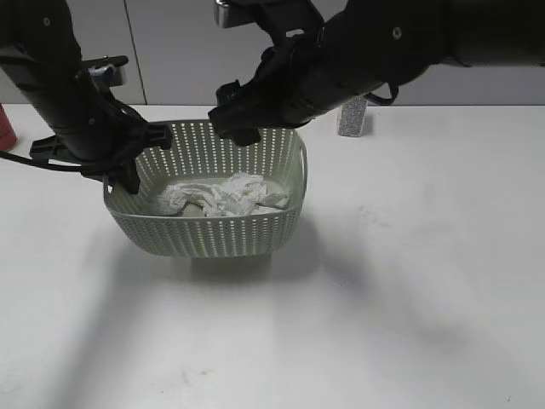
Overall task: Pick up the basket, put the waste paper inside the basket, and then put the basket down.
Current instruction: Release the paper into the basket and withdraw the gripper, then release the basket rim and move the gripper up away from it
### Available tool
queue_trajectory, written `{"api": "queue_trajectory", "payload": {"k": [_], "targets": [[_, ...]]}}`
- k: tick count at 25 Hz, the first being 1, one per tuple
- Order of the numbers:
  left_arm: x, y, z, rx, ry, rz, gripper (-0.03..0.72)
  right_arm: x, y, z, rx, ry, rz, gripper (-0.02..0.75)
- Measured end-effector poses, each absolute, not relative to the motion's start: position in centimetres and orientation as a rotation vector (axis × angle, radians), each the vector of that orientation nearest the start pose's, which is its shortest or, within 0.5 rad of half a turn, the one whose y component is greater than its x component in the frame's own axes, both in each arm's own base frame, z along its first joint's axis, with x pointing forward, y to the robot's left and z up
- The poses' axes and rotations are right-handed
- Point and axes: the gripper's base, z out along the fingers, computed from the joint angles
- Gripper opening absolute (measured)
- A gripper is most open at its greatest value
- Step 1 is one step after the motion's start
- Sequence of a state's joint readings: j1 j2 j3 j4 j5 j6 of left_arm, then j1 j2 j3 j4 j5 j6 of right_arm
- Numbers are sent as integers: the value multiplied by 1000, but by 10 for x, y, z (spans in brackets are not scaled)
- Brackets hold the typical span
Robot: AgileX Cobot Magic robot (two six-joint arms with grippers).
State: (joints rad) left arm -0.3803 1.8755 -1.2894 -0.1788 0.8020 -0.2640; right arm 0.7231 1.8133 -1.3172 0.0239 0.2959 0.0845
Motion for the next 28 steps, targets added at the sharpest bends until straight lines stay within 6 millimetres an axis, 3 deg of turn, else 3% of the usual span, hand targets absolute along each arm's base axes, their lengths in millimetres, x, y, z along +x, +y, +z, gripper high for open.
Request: {"api": "queue_trajectory", "payload": {"k": [3, 6, 10, 15, 18, 21, 25, 28], "targets": [[346, -151, 193, 13, 2914, -326, 2, 322, 254, 256, -661, 2287, 387, 613], [346, -151, 193, 19, 2907, -328, 2, 338, 214, 263, -580, 2390, 302, 613], [352, -154, 198, 97, 2900, -328, 2, 349, 149, 283, -542, 2459, 188, 608], [379, -166, 198, 108, 2871, -357, 2, 341, 65, 304, -321, 2630, 189, 594], [396, -174, 192, 102, 2873, -379, 2, 326, 26, 315, -220, 2633, 150, 591], [408, -179, 179, 102, 2901, -377, 2, 304, 5, 325, -154, 2617, 123, 591], [410, -181, 164, 92, 2943, -381, 11, 265, 0, 330, -134, 2609, 113, 591], [409, -182, 161, 91, 2960, -383, 91, 231, 1, 324, -136, 2608, 114, 591]]}}
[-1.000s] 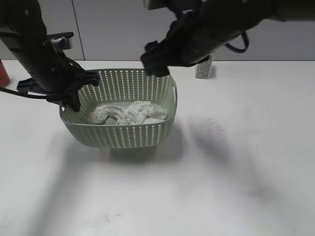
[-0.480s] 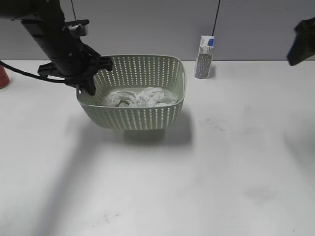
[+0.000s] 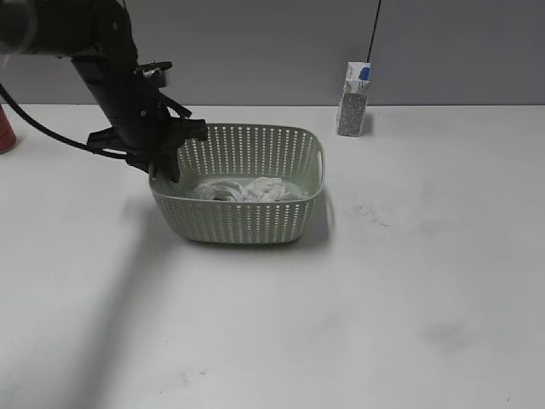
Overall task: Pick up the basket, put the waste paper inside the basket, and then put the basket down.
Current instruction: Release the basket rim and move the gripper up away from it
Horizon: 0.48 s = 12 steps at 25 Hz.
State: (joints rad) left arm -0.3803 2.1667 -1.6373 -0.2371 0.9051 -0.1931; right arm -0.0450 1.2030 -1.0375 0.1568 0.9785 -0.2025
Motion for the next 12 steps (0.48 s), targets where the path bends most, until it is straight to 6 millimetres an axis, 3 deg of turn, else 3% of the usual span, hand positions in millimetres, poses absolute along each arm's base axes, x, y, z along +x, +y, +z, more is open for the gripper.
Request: {"api": "queue_trajectory", "payload": {"k": [7, 9, 12], "targets": [[405, -183, 162, 157, 3004, -408, 598, 145, 5, 292, -133, 2575, 108, 591], [402, -183, 165, 190, 3019, -413, 659, 124, 6, 281, -134, 2553, 100, 590], [400, -180, 180, 214, 3001, -422, 680, 95, 7, 263, -118, 2514, 95, 590]]}}
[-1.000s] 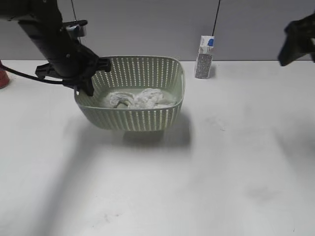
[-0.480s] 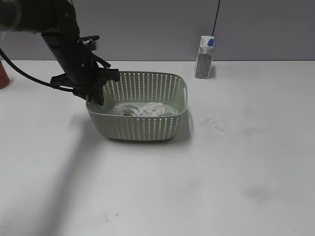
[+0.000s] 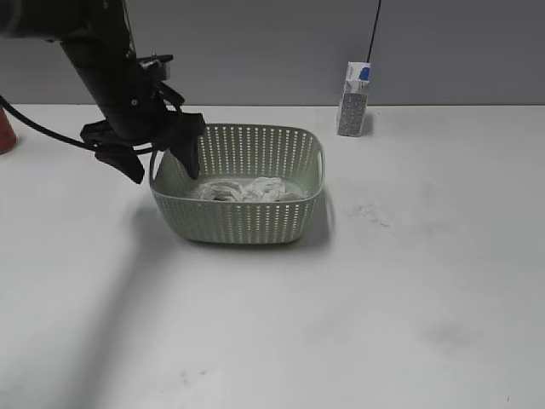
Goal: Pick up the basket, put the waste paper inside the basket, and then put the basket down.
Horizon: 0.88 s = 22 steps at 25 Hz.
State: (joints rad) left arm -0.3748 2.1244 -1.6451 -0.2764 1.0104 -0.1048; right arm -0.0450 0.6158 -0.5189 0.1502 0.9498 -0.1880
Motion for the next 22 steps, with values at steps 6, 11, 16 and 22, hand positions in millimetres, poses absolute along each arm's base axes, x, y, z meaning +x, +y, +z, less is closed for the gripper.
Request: {"api": "queue_trajectory", "payload": {"k": [6, 11, 16, 22], "targets": [[397, -152, 229, 229, 2917, -416, 683, 57, 8, 255, -100, 2341, 75, 590], [390, -106, 260, 223, 2927, -236, 672, 37, 9, 261, -100, 2195, 61, 590], [379, -65, 298, 186, 2873, -159, 648, 16, 10, 265, -99, 2049, 49, 590], [334, -49, 358, 229, 2712, -117, 599, 8, 11, 265, -91, 1995, 53, 590]]}}
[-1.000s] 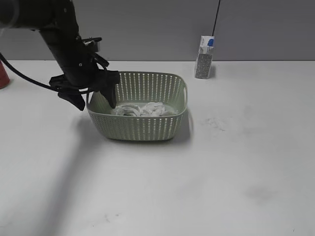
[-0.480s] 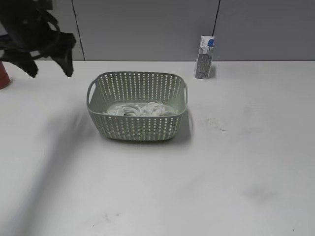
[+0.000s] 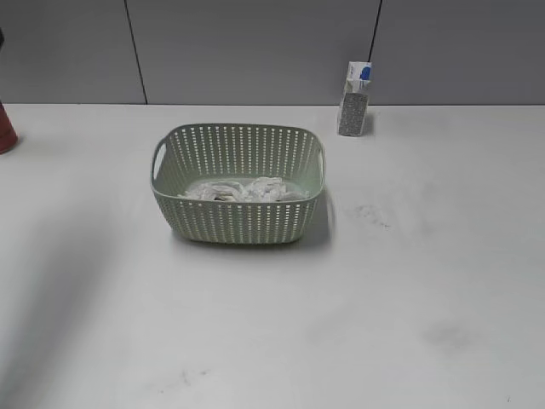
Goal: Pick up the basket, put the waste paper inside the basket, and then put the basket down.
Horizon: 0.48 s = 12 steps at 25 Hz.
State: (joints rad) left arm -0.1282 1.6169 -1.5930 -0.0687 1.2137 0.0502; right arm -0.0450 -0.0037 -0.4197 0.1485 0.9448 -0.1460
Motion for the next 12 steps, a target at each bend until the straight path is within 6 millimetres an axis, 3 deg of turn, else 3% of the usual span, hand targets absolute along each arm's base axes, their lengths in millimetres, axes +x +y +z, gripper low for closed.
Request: {"api": "queue_trajectory", "payload": {"k": [6, 12], "targets": [[262, -37, 383, 227, 2611, -88, 590, 8, 11, 264, -91, 1996, 58, 590], [180, -26, 376, 218, 2482, -88, 589, 8, 11, 264, -129, 1994, 82, 590]]}}
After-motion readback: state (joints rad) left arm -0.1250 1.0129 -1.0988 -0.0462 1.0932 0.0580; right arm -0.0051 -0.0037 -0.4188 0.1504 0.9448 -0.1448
